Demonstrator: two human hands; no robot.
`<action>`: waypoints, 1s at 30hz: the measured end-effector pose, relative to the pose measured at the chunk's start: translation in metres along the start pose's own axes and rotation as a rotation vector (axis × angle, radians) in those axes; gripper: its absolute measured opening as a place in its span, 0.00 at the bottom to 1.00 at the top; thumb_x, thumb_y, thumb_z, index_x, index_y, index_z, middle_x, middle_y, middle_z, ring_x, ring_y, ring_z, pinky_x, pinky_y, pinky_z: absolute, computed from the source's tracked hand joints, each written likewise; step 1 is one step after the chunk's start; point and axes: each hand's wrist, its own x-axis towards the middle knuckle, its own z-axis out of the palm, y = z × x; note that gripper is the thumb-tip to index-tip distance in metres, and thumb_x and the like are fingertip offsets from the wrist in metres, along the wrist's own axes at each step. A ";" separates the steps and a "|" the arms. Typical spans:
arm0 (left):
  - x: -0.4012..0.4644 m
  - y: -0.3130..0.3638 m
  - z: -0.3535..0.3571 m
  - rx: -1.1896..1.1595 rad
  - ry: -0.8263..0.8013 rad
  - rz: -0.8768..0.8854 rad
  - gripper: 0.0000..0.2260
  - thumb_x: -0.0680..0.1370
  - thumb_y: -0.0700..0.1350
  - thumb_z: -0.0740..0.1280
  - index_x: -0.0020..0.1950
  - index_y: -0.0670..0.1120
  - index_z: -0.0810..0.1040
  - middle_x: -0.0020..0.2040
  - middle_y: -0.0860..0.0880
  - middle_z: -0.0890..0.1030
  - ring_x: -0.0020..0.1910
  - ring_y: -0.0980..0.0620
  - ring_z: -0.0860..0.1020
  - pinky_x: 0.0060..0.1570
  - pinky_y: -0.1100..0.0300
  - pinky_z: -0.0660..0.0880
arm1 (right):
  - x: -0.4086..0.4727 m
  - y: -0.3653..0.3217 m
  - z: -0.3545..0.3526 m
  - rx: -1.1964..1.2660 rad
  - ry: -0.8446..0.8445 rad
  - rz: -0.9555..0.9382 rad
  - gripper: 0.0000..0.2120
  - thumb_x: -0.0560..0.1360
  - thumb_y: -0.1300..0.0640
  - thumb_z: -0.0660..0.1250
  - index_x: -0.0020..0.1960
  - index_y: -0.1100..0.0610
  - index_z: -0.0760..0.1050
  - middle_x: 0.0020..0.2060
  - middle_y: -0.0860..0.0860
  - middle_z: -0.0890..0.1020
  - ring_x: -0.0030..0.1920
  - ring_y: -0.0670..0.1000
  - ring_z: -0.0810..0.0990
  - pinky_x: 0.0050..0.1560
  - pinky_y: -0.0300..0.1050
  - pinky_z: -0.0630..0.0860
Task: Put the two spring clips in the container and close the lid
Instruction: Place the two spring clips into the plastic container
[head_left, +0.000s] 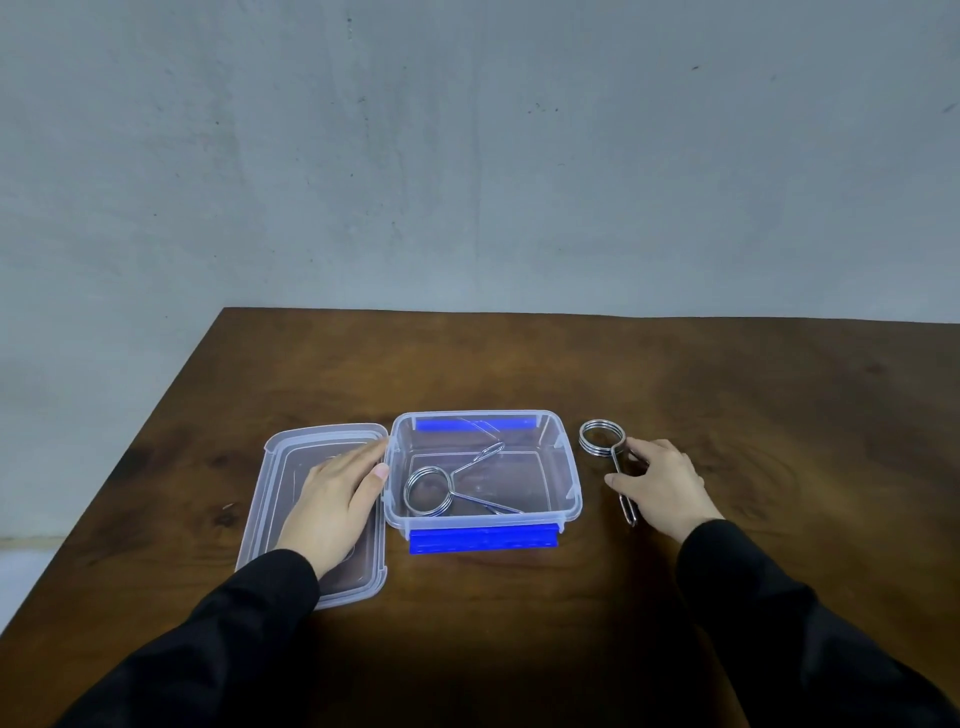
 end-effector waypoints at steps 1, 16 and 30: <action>0.000 0.000 0.000 0.000 0.005 0.006 0.22 0.83 0.61 0.48 0.75 0.60 0.68 0.73 0.56 0.72 0.73 0.53 0.67 0.71 0.51 0.58 | 0.001 0.000 -0.003 0.031 0.016 -0.016 0.20 0.73 0.51 0.74 0.65 0.50 0.79 0.55 0.48 0.77 0.61 0.56 0.75 0.65 0.62 0.70; 0.000 0.002 -0.002 0.022 0.013 0.024 0.20 0.84 0.58 0.50 0.74 0.59 0.69 0.72 0.57 0.73 0.71 0.56 0.67 0.68 0.58 0.57 | -0.014 -0.137 -0.008 -0.362 -0.428 -0.840 0.26 0.77 0.46 0.69 0.74 0.43 0.69 0.66 0.41 0.72 0.63 0.47 0.67 0.65 0.47 0.65; 0.002 -0.004 0.001 0.070 0.004 0.006 0.25 0.82 0.63 0.46 0.75 0.59 0.68 0.73 0.58 0.72 0.73 0.55 0.66 0.70 0.56 0.57 | -0.012 -0.140 0.045 -0.508 -0.537 -0.869 0.26 0.79 0.51 0.68 0.76 0.48 0.67 0.71 0.44 0.71 0.69 0.48 0.67 0.69 0.44 0.63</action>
